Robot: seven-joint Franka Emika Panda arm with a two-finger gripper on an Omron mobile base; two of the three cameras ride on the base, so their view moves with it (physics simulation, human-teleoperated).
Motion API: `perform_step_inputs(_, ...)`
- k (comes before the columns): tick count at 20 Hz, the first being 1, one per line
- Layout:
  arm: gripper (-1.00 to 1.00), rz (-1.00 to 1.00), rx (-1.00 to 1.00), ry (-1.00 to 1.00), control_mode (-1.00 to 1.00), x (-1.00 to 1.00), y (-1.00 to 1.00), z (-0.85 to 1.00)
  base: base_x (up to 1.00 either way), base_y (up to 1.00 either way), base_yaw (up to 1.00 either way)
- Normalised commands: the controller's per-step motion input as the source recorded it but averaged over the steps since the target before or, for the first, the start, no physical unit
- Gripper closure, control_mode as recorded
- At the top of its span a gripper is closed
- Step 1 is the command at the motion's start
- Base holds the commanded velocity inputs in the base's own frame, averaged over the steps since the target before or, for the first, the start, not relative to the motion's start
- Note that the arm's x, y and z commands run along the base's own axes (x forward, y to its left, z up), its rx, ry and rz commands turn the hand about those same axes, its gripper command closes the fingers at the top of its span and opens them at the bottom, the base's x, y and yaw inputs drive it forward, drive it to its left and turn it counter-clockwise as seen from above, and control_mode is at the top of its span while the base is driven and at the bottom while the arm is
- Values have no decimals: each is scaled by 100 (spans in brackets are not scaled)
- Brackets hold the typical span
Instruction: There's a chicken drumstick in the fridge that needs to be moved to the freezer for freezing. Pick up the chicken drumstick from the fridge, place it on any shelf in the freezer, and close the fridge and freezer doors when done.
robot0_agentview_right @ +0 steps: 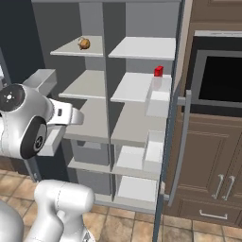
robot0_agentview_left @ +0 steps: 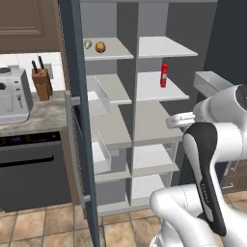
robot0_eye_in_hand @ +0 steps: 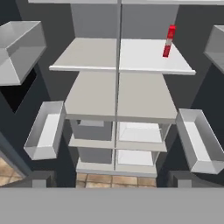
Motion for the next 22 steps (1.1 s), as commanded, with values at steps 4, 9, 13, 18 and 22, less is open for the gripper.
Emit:
perform_step_inputs(4, -100, 0, 1, -1, -100, -16, -66, 0, 0, 0, 0)
perform_step_inputs(9, -100, 0, 0, -7, -100, -28, -96, -3, 0, 0, 0)
perform_step_inputs(13, -100, 0, 0, -13, -100, -44, -99, -5, 0, 0, 0)
perform_step_inputs(18, -100, 0, 0, -9, -100, -13, -93, -13, 0, 0, 0)
perform_step_inputs(22, -100, 0, 0, -8, -100, -1, -76, -21, 0, 0, 0)
